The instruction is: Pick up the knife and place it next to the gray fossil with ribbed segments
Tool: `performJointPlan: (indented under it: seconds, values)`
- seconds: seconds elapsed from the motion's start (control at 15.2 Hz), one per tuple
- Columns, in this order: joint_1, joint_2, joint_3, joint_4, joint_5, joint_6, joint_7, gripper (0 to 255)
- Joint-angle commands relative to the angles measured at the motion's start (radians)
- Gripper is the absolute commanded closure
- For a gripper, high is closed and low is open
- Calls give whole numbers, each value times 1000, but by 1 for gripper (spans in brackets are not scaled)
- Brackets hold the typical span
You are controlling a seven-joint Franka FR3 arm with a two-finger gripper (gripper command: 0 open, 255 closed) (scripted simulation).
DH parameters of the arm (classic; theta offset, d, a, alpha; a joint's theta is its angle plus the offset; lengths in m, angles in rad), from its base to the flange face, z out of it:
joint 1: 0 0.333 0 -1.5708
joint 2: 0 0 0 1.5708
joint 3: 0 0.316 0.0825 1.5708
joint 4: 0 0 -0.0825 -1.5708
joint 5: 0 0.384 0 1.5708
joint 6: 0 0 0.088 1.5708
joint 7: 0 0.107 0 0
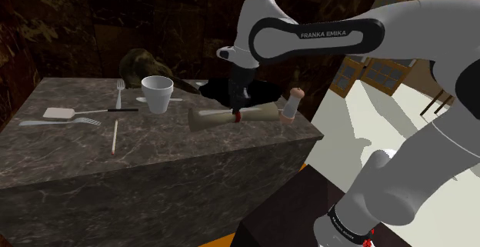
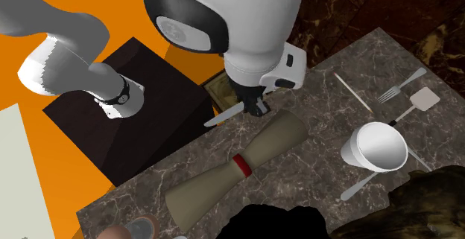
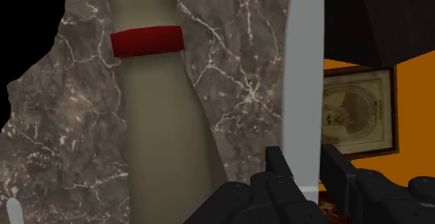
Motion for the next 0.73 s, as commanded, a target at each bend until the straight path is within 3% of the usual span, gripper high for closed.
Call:
performJointPlan:
  seconds: [0.0,0.46,0.66]
  values:
    - [-17,-49,-26,-44,2,-5,-45,255]
    - [-80,-176,-131,-169,-22,-9,-204,255]
    - [-80,-169,-131,-204,-22,32,-204,255]
